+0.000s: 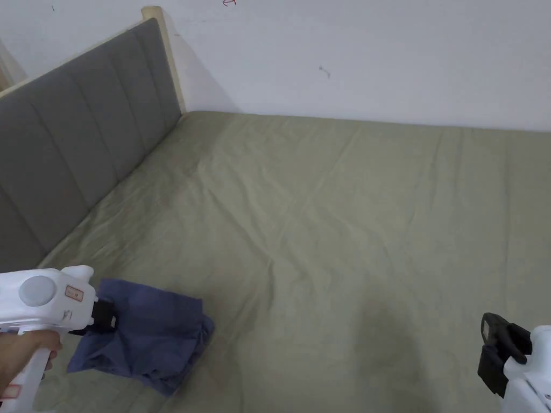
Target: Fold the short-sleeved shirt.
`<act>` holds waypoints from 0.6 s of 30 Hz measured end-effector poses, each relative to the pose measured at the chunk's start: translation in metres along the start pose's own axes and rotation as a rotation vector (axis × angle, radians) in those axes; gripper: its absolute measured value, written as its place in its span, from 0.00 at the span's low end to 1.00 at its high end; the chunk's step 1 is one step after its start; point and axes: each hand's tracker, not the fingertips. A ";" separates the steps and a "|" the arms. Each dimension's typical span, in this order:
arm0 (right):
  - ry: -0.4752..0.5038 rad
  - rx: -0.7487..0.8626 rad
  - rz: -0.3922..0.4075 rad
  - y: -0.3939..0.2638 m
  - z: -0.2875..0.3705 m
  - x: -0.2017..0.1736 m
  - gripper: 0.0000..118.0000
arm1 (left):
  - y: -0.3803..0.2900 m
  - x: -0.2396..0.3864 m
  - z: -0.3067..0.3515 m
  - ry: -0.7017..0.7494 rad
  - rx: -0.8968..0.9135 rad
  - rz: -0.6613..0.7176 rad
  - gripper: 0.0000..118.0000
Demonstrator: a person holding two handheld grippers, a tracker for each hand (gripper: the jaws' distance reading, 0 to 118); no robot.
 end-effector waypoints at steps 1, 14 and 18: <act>-0.005 -0.007 0.000 -0.002 -0.003 0.002 0.00 | 0.000 0.002 -0.004 0.000 -0.006 0.002 0.17; -0.049 0.018 -0.045 0.012 0.016 0.025 0.00 | -0.006 0.044 0.043 0.028 0.167 -0.003 0.83; -0.053 0.086 -0.037 0.034 0.038 0.037 0.00 | -0.013 0.078 0.096 -0.010 0.344 -0.026 0.82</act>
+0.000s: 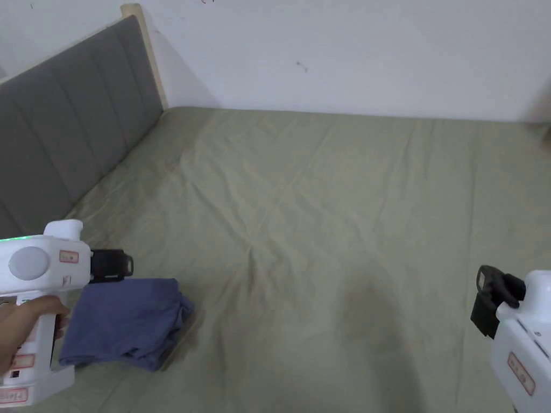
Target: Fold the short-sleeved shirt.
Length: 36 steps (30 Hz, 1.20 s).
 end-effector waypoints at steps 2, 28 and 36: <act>-0.004 0.040 0.005 0.015 0.011 0.005 0.00 | 0.005 0.019 0.029 -0.030 0.098 -0.005 0.82; -0.148 0.357 0.064 0.084 0.112 0.051 0.00 | -0.091 0.260 0.172 -0.204 0.910 -0.148 0.54; -0.176 0.351 0.059 0.078 0.114 0.060 0.00 | -0.100 0.276 0.163 -0.280 0.857 -0.128 0.00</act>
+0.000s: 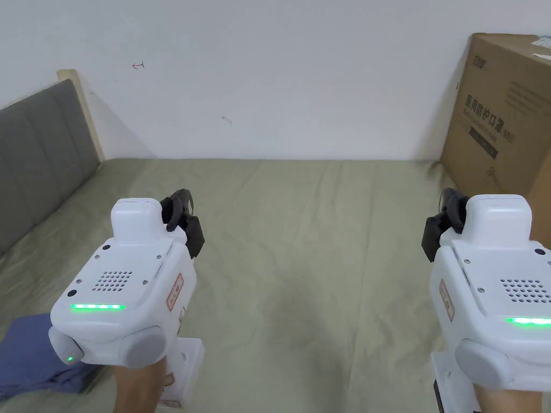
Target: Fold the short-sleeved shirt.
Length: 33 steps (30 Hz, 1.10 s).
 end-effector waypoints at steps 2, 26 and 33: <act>-0.002 0.000 0.001 0.000 0.001 0.000 0.00 | 0.001 0.003 0.000 -0.005 0.000 -0.007 0.00; 0.013 -0.001 0.002 0.000 0.001 -0.003 0.00 | -0.004 0.001 -0.001 -0.001 -0.023 -0.027 0.00; 0.016 -0.006 -0.001 -0.001 0.001 -0.005 0.00 | -0.003 0.001 0.000 0.002 -0.020 -0.043 0.00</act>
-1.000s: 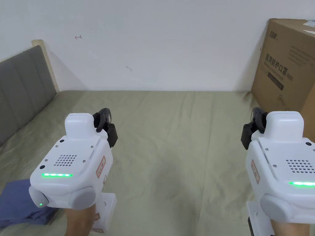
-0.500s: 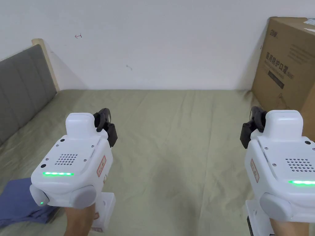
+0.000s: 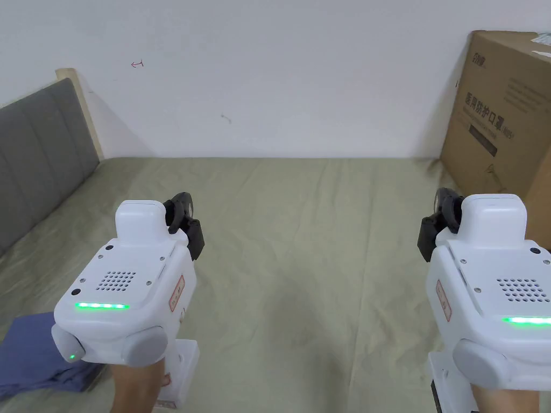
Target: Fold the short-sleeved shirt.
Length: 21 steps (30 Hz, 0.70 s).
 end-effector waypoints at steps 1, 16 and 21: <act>0.001 0.000 0.000 0.000 0.000 0.000 0.00 | 0.000 -0.001 0.000 -0.003 0.000 0.001 0.00; 0.005 0.001 0.005 0.000 0.000 -0.001 0.00 | 0.001 -0.004 -0.001 0.006 -0.001 0.015 0.00; 0.006 0.002 0.007 0.001 0.001 -0.002 0.00 | 0.002 -0.004 -0.001 0.005 0.001 0.004 0.00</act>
